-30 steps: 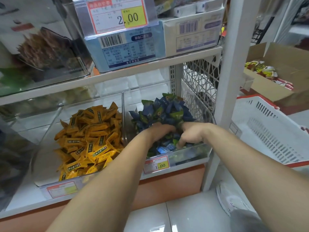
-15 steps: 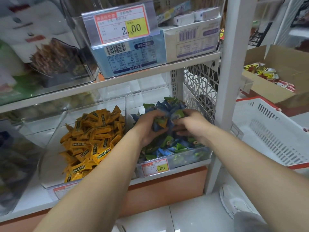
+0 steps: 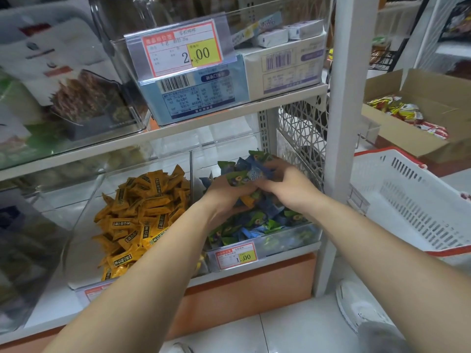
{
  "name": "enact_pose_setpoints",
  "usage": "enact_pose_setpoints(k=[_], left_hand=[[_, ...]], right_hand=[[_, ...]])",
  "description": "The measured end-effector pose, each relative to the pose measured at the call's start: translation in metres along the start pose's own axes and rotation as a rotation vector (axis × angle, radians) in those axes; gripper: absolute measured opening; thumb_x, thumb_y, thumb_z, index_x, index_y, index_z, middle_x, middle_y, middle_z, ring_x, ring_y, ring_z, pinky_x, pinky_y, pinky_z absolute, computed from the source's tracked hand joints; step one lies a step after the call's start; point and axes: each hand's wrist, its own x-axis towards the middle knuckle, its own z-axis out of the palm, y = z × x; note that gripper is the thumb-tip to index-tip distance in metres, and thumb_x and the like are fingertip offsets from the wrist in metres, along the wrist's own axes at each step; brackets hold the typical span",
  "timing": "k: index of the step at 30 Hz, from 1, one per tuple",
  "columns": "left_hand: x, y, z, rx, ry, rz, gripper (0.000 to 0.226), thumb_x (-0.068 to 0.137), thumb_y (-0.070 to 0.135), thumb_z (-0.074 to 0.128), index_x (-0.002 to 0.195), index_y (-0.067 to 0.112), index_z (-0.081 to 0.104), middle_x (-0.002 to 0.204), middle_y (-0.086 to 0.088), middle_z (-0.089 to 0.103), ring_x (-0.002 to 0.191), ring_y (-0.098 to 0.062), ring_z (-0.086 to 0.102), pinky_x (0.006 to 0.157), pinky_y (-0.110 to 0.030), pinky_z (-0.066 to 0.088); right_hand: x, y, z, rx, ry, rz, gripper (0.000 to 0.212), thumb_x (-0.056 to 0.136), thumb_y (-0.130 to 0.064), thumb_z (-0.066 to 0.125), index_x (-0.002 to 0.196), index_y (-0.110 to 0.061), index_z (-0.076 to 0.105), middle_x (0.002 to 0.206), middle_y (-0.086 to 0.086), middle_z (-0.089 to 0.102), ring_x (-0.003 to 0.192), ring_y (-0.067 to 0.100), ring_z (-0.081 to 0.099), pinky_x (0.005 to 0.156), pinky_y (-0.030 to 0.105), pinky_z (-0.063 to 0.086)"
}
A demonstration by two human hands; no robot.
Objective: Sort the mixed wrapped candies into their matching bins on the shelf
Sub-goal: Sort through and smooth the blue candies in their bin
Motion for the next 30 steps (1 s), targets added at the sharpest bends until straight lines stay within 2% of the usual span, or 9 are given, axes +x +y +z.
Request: enact_pose_setpoints(k=[3,6,12,15,19,21,24,27,30], left_hand=[[-0.002,0.001,-0.005,-0.035,-0.020,-0.024,0.030,0.087,0.001,0.072,0.115,0.010,0.068,0.107,-0.010,0.075,0.097,-0.021,0.073,0.074,-0.029,0.058],[-0.002,0.000,-0.009,-0.034,0.076,-0.024,0.031,0.085,-0.010,0.067,0.108,0.010,0.067,0.100,-0.011,0.075,0.090,-0.023,0.074,0.070,-0.027,0.058],[-0.009,0.004,-0.011,-0.001,0.110,0.038,0.021,0.091,0.000,0.064,0.111,0.007,0.066,0.097,-0.010,0.077,0.091,-0.024,0.074,0.073,-0.029,0.060],[-0.013,0.006,-0.011,0.026,0.072,0.035,0.021,0.091,0.006,0.068,0.111,0.007,0.067,0.102,-0.009,0.076,0.094,-0.025,0.074,0.079,-0.035,0.060],[-0.013,0.007,-0.010,0.386,0.232,0.089,0.038,0.083,0.028,0.079,0.115,0.023,0.058,0.111,0.002,0.068,0.099,-0.018,0.066,0.077,-0.025,0.053],[-0.015,0.008,-0.007,0.478,0.245,0.205,0.039,0.087,0.030,0.075,0.120,0.027,0.055,0.111,0.003,0.066,0.100,-0.016,0.065,0.072,-0.021,0.050],[-0.024,0.013,-0.002,0.515,0.201,0.339,0.021,0.088,0.022,0.073,0.108,0.023,0.066,0.094,-0.002,0.070,0.086,-0.021,0.069,0.072,-0.037,0.058],[-0.038,0.023,-0.014,0.737,0.293,0.459,0.014,0.082,0.029,0.077,0.089,0.031,0.065,0.076,0.010,0.064,0.067,-0.003,0.059,0.059,-0.017,0.043],[-0.061,0.032,-0.046,0.919,0.400,0.486,0.014,0.080,0.039,0.074,0.082,0.036,0.060,0.074,0.018,0.062,0.071,0.004,0.056,0.052,-0.011,0.035]], right_hand=[[0.001,0.004,-0.005,-0.007,0.116,0.067,0.025,0.092,-0.024,0.070,0.112,-0.017,0.056,0.106,0.004,0.066,0.097,0.029,0.067,0.081,0.042,0.057],[0.001,0.009,-0.010,-0.246,0.186,0.045,0.031,0.090,-0.024,0.069,0.119,-0.020,0.057,0.106,0.001,0.066,0.093,0.023,0.060,0.065,0.025,0.044],[-0.007,-0.001,-0.002,-0.407,0.077,-0.126,0.052,0.089,-0.031,0.063,0.139,-0.030,0.053,0.133,-0.001,0.064,0.121,0.024,0.059,0.100,0.034,0.047],[-0.008,-0.002,0.005,-0.295,-0.057,-0.162,0.031,0.092,-0.027,0.064,0.124,-0.026,0.065,0.119,-0.006,0.070,0.113,0.016,0.063,0.099,0.035,0.049],[-0.007,0.002,0.000,-0.287,0.087,-0.139,0.022,0.084,-0.024,0.077,0.103,-0.023,0.067,0.099,-0.006,0.069,0.093,0.014,0.064,0.078,0.027,0.047],[-0.007,0.002,-0.002,-0.210,0.098,-0.134,0.026,0.079,-0.018,0.082,0.099,-0.022,0.067,0.097,-0.006,0.069,0.092,0.014,0.064,0.080,0.029,0.049],[-0.009,0.000,0.001,-0.046,0.002,-0.168,0.030,0.076,-0.009,0.084,0.098,-0.023,0.068,0.099,-0.004,0.072,0.096,0.014,0.068,0.092,0.034,0.055],[-0.008,0.004,0.003,-0.052,-0.043,-0.197,0.033,0.074,-0.022,0.086,0.096,-0.035,0.066,0.101,-0.014,0.071,0.096,0.006,0.068,0.086,0.023,0.054],[-0.007,0.011,0.005,-0.305,-0.010,-0.206,0.032,0.077,-0.036,0.081,0.107,-0.033,0.068,0.097,-0.021,0.066,0.092,0.001,0.064,0.073,0.007,0.042]])
